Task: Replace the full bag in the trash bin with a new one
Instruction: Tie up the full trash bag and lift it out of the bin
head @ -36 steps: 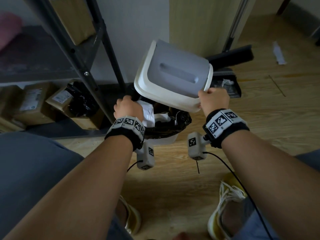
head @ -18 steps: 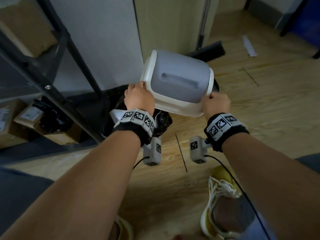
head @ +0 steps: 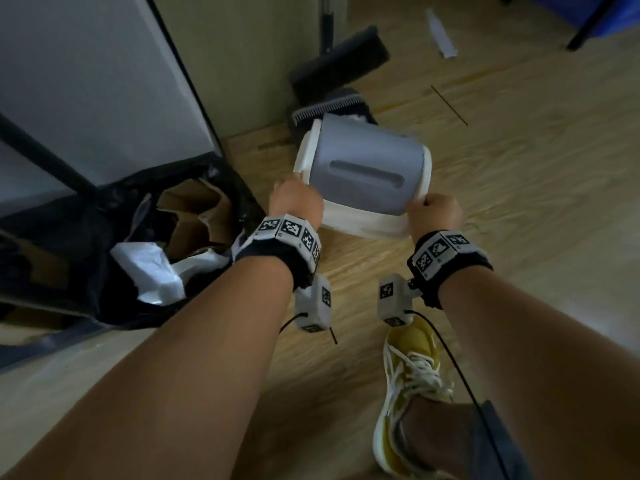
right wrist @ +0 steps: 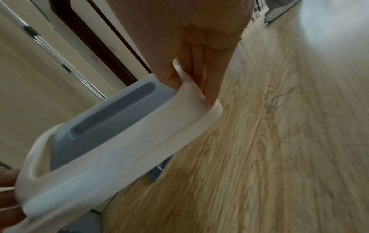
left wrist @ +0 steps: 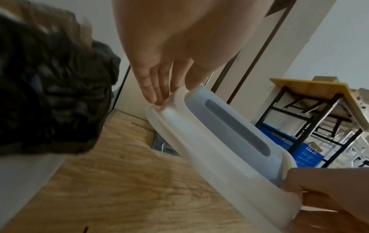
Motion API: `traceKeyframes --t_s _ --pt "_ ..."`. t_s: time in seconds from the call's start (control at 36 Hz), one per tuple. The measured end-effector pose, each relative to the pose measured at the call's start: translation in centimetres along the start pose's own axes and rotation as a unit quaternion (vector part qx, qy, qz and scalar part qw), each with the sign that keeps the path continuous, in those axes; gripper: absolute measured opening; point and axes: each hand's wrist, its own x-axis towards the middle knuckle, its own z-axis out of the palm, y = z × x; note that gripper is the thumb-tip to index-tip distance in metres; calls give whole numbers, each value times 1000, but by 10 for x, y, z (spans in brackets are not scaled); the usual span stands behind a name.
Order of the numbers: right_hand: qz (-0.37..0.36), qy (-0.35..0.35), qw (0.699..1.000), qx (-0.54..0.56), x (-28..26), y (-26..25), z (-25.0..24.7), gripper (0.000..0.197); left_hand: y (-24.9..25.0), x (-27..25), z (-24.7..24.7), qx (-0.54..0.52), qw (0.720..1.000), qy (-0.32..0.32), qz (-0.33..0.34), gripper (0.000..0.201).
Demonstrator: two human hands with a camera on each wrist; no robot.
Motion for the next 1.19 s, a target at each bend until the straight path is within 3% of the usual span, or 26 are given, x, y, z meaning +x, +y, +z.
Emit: traceKeyframes --t_s 0.22,0.61,0.81,1.0,1.19 --pt "35 -36 998 -46 30 30 25 19 -12 25 54 34 996 -77 -24 36" --pt "84 -77 992 -57 49 61 68 13 -43 51 100 47 985 -143 -83 36" --pt "121 -81 989 -35 49 58 66 44 -46 47 108 56 981 -177 -62 39" --pt "77 -73 994 -24 34 33 49 47 -26 29 78 88 986 -139 15 37" --pt "-18 -89 995 -45 8 -7 22 44 -14 7 29 118 988 -76 73 56"
